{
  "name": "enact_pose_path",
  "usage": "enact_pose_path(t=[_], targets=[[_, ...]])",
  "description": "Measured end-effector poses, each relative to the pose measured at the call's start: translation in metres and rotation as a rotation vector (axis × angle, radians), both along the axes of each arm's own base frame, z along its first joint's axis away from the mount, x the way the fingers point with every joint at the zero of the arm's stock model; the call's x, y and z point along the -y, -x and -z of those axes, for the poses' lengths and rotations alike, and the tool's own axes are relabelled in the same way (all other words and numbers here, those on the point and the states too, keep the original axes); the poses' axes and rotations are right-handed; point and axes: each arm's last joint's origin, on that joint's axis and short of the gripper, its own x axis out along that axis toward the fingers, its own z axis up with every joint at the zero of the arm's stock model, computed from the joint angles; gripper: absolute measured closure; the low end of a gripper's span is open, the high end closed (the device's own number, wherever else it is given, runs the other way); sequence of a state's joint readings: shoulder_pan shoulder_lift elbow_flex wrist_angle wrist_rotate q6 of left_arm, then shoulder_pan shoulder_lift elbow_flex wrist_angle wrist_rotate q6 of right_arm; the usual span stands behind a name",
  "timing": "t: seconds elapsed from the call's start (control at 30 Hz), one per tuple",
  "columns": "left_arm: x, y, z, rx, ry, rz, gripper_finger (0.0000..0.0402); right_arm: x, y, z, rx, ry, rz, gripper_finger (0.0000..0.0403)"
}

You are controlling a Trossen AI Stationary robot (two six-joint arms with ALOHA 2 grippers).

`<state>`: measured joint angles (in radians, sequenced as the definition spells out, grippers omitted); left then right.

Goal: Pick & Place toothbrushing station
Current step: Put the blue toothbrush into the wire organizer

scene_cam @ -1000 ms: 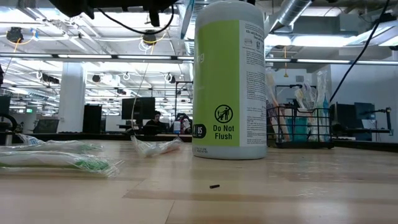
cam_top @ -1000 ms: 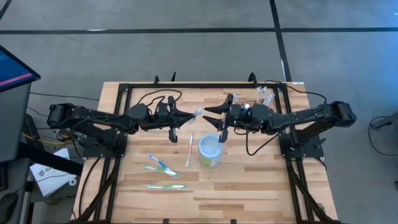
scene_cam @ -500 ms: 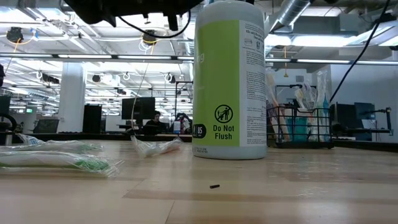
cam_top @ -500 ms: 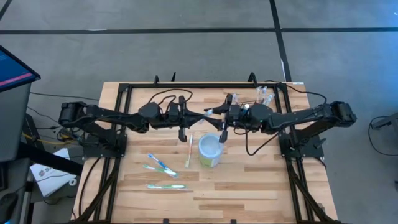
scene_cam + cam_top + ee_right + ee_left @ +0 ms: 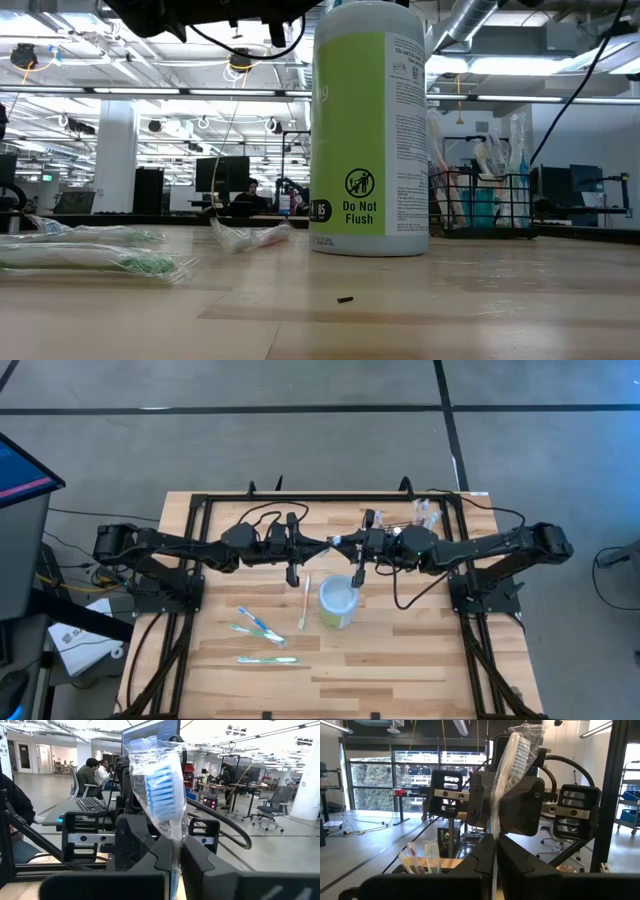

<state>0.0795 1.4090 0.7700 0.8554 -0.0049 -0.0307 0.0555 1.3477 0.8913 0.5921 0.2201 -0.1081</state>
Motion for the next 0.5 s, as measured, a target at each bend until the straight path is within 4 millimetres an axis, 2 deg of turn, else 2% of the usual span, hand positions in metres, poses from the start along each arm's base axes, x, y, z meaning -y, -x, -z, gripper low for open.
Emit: enact_pose_path(t=[0.33,0.5], targets=[[-0.002,0.006,-0.006,-0.011,0.013,-0.060,0.0368,0.001,0.002,-0.003,0.012,0.000,0.021,0.0397],[-0.002,0.015,-0.010,-0.074,0.021,-0.085,0.0358,0.002,0.011,-0.008,-0.015,0.009,0.075,0.0398]])
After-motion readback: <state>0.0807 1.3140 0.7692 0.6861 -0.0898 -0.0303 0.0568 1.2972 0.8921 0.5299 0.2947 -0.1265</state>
